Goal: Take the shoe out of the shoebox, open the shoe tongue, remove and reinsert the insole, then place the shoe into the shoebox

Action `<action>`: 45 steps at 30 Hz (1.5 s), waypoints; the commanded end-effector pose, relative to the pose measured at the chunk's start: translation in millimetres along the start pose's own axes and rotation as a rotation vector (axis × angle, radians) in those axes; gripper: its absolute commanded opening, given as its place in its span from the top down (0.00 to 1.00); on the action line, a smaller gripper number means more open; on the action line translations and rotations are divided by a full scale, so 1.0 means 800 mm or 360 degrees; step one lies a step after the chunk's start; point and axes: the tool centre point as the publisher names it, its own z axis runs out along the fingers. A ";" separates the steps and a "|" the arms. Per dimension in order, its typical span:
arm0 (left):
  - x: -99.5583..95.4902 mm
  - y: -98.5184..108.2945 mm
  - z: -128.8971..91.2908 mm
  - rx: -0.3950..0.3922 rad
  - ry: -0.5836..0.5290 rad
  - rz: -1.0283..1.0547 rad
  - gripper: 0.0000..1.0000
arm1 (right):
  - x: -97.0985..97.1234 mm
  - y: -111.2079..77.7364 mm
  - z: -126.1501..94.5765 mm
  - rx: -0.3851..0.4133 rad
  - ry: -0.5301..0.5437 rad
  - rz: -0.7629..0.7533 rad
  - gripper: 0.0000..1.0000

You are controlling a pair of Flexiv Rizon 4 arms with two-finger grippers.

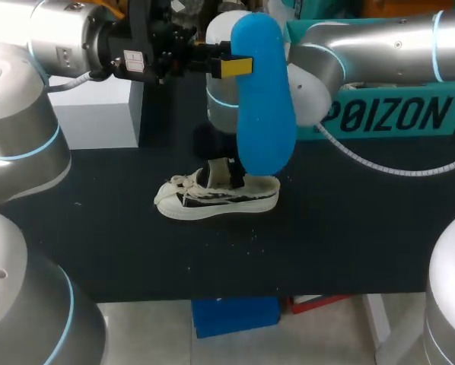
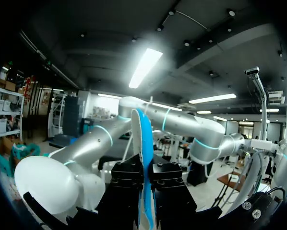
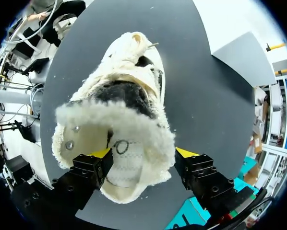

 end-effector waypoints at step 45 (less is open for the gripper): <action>0.000 0.002 0.002 0.0002 -0.0003 0.0002 1.00 | -0.056 -0.066 -0.114 0.0641 -0.0059 0.1437 1.00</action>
